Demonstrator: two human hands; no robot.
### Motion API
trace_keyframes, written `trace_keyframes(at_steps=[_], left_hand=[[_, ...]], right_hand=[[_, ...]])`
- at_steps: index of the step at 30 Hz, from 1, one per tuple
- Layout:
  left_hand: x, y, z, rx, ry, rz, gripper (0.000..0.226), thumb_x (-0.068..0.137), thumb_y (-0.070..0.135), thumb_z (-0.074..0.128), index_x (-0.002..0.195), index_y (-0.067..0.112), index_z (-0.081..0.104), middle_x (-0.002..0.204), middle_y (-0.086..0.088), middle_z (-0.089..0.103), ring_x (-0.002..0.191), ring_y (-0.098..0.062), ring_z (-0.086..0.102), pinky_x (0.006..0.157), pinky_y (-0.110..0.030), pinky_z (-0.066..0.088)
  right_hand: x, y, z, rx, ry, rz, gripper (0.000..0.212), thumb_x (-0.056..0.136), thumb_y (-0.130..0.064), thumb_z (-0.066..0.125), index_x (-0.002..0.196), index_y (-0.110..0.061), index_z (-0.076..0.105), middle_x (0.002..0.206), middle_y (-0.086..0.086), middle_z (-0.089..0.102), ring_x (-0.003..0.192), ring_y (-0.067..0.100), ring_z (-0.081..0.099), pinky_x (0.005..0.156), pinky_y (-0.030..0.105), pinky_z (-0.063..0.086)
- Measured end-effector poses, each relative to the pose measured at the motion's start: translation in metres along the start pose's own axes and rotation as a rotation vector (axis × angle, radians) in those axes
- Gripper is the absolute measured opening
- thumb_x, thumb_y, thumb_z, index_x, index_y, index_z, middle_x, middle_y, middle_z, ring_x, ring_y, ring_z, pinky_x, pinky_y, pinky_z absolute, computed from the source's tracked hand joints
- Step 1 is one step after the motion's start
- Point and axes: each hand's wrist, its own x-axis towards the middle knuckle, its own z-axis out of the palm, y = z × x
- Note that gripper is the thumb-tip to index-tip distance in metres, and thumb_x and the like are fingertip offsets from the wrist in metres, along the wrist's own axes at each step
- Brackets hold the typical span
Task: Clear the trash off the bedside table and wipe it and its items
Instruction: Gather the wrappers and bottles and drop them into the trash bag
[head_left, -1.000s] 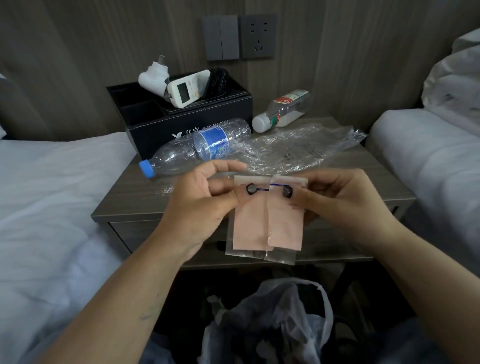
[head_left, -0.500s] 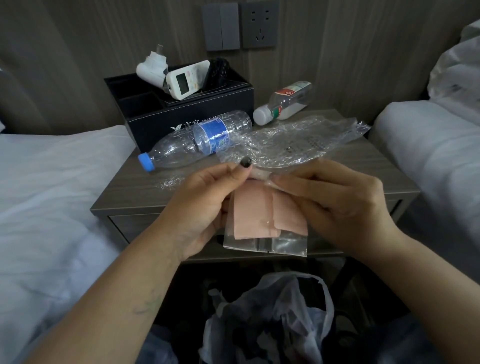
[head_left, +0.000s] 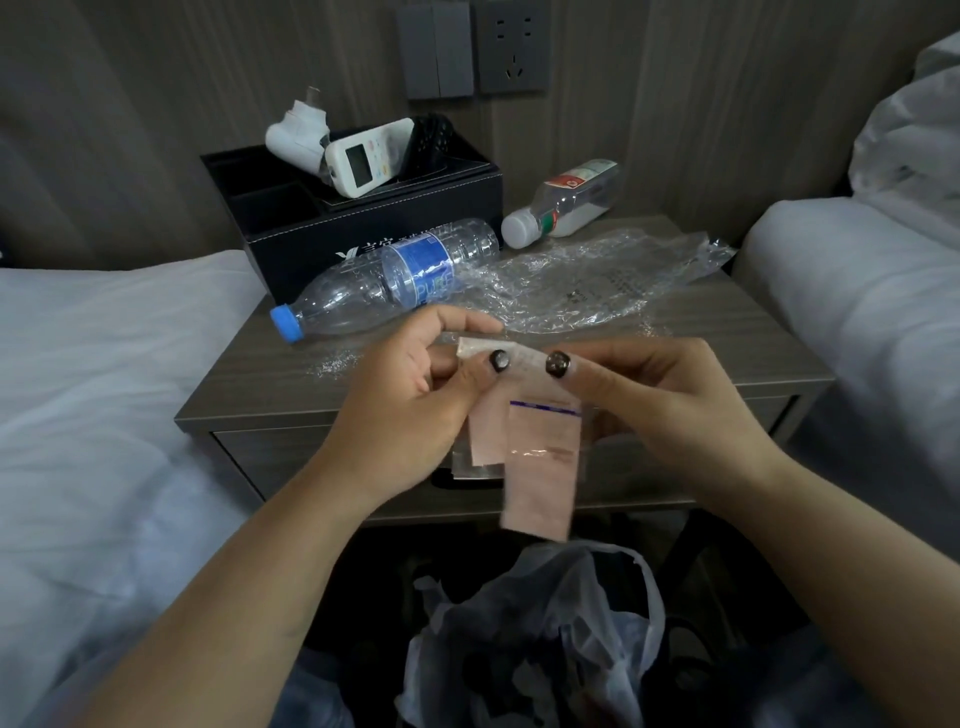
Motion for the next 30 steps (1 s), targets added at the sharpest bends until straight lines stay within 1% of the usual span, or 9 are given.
trace_keyframes(at_steps=[3,6,10,11,14,18,21,26,30], left_hand=[[0.0,-0.003,0.004,0.117,0.026,0.07,0.006,0.093,0.019,0.062,0.099,0.02,0.061,0.081,0.001,0.076,0.069,-0.031,0.07,0.054,-0.026,0.051],[0.0,-0.006,0.005,0.159,0.036,0.051,0.007,0.091,0.032,0.063,0.095,0.026,0.062,0.076,-0.008,0.074,0.059,-0.038,0.061,0.05,-0.026,0.044],[0.0,-0.006,0.004,0.026,0.013,-0.156,0.042,0.082,0.06,0.06,0.097,0.022,0.067,0.092,-0.028,0.067,0.074,-0.036,0.066,0.07,-0.047,0.055],[0.0,-0.005,0.004,-0.057,-0.013,-0.226,0.053,0.081,0.062,0.06,0.101,0.014,0.068,0.092,-0.028,0.068,0.074,-0.033,0.067,0.065,-0.049,0.058],[0.0,0.0,0.005,-0.252,-0.087,-0.33,0.046,0.075,0.051,0.063,0.092,0.009,0.073,0.077,-0.01,0.073,0.059,-0.015,0.068,0.046,-0.026,0.052],[0.001,0.002,0.002,-0.367,-0.096,-0.339,0.028,0.069,0.032,0.074,0.088,0.012,0.068,0.08,-0.008,0.074,0.062,-0.017,0.07,0.048,-0.027,0.054],[0.001,-0.001,0.001,-0.293,-0.031,-0.284,0.015,0.067,0.029,0.075,0.08,0.021,0.071,0.079,-0.007,0.074,0.065,-0.016,0.071,0.05,-0.024,0.054],[0.003,-0.006,-0.004,0.05,0.023,-0.092,0.007,0.088,0.015,0.068,0.092,0.02,0.065,0.079,-0.004,0.072,0.068,-0.018,0.065,0.064,-0.031,0.053],[0.0,-0.004,-0.001,0.119,0.0,0.031,0.012,0.089,0.022,0.067,0.099,0.018,0.062,0.078,0.0,0.073,0.064,-0.008,0.066,0.055,-0.019,0.049]], right_hand=[[0.003,0.004,0.0,-0.124,0.078,0.008,0.009,0.074,-0.026,0.075,0.082,-0.023,0.078,0.074,0.006,0.075,0.061,0.016,0.067,0.054,0.03,0.057],[0.004,0.009,-0.001,-0.347,0.161,-0.15,0.02,0.079,-0.011,0.076,0.085,-0.03,0.075,0.071,-0.004,0.073,0.056,0.014,0.063,0.056,0.031,0.056],[0.003,0.011,0.0,-0.628,0.204,-0.504,0.022,0.079,0.001,0.074,0.093,-0.016,0.075,0.077,0.004,0.066,0.067,0.012,0.059,0.061,0.014,0.046],[0.003,0.012,0.0,-0.668,0.205,-0.573,0.021,0.079,0.003,0.073,0.094,-0.011,0.076,0.077,0.006,0.064,0.067,0.01,0.058,0.062,0.012,0.045],[0.001,0.014,-0.002,-0.838,0.158,-0.797,0.014,0.085,0.003,0.069,0.098,-0.001,0.074,0.079,0.011,0.063,0.064,0.015,0.058,0.058,0.02,0.047],[0.002,0.015,-0.008,-0.996,0.072,-0.927,0.016,0.091,-0.002,0.063,0.103,0.001,0.073,0.088,0.013,0.066,0.07,0.019,0.063,0.056,0.032,0.052],[0.004,0.015,-0.007,-0.888,0.032,-0.818,0.017,0.086,-0.001,0.069,0.103,-0.003,0.074,0.092,0.01,0.066,0.074,0.018,0.065,0.06,0.031,0.053],[0.006,0.012,-0.009,-0.373,-0.067,-0.229,0.026,0.082,-0.011,0.071,0.105,-0.025,0.073,0.102,-0.004,0.068,0.094,0.013,0.068,0.08,0.027,0.056],[0.009,0.012,-0.008,-0.209,-0.031,-0.101,0.015,0.074,-0.024,0.072,0.089,-0.024,0.074,0.079,-0.006,0.074,0.065,0.005,0.067,0.062,0.021,0.055]])
